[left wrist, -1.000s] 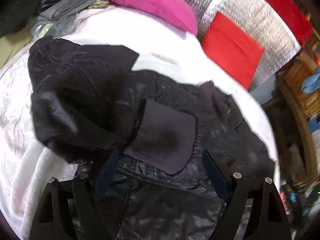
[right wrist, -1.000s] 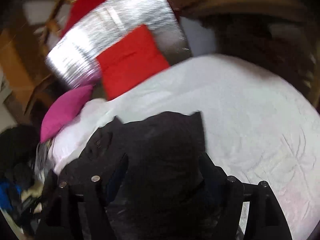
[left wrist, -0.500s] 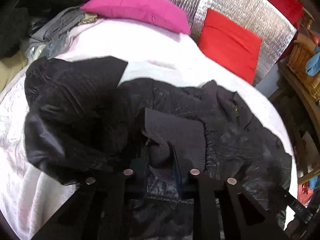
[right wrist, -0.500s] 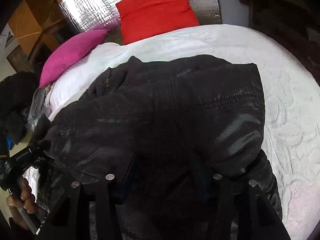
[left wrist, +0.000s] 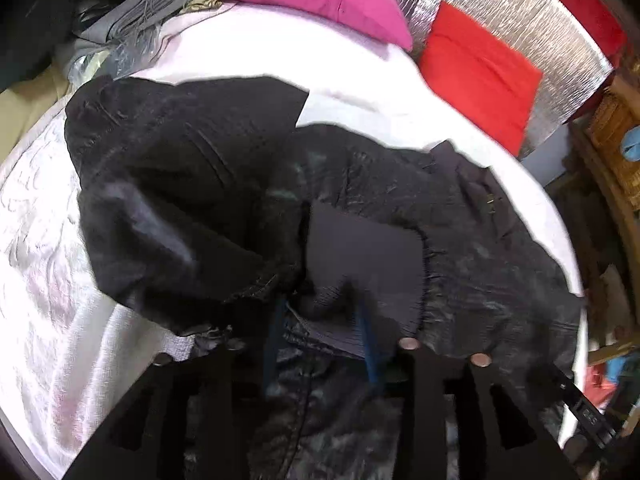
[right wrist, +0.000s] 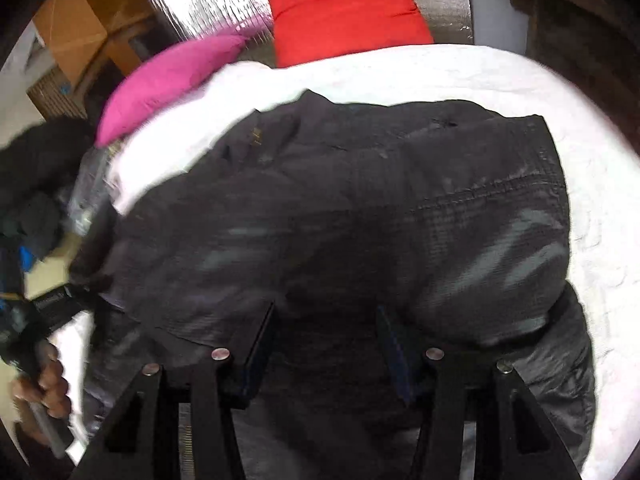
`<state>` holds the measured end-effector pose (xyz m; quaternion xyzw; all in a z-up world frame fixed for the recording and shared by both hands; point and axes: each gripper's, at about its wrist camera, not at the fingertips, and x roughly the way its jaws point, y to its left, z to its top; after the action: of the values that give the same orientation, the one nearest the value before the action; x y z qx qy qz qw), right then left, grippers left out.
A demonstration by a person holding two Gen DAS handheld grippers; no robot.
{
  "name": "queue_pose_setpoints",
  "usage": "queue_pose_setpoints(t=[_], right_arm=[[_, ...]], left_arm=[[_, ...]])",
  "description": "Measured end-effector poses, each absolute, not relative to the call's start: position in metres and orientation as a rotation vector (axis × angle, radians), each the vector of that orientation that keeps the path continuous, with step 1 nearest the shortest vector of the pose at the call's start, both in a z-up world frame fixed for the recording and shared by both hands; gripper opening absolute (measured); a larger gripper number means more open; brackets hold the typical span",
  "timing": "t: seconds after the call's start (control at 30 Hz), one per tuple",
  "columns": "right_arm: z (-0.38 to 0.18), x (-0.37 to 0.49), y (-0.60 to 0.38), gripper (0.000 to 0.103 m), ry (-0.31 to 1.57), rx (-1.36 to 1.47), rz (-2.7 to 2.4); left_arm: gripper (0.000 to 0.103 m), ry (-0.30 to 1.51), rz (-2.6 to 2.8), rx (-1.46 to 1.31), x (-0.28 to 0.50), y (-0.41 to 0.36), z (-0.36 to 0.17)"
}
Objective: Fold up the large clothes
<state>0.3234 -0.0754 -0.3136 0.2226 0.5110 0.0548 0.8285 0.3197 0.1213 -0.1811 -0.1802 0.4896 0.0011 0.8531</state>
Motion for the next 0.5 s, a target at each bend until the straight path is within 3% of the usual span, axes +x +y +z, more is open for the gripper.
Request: queue_pose_setpoints(t=[0.07, 0.1, 0.23, 0.47, 0.5], right_arm=[[-0.306, 0.321, -0.072, 0.055, 1.05, 0.491, 0.135], [-0.301, 0.319, -0.07, 0.056, 1.027, 0.489, 0.143], [-0.289, 0.312, -0.065, 0.056, 0.976, 0.482, 0.148], [-0.301, 0.319, -0.05, 0.056, 1.051, 0.441, 0.156], [-0.3, 0.319, -0.053, 0.056, 1.047, 0.441, 0.158]], left_arm=[[0.063, 0.984, -0.008, -0.378, 0.311, 0.128, -0.167], [0.065, 0.955, -0.01, -0.376, 0.306, 0.132, -0.16], [0.067, 0.879, -0.044, -0.363, 0.293, 0.142, -0.145], [0.067, 0.932, -0.071, -0.234, 0.306, 0.11, -0.17], [0.062, 0.951, -0.066, -0.204, 0.31, 0.104, -0.176]])
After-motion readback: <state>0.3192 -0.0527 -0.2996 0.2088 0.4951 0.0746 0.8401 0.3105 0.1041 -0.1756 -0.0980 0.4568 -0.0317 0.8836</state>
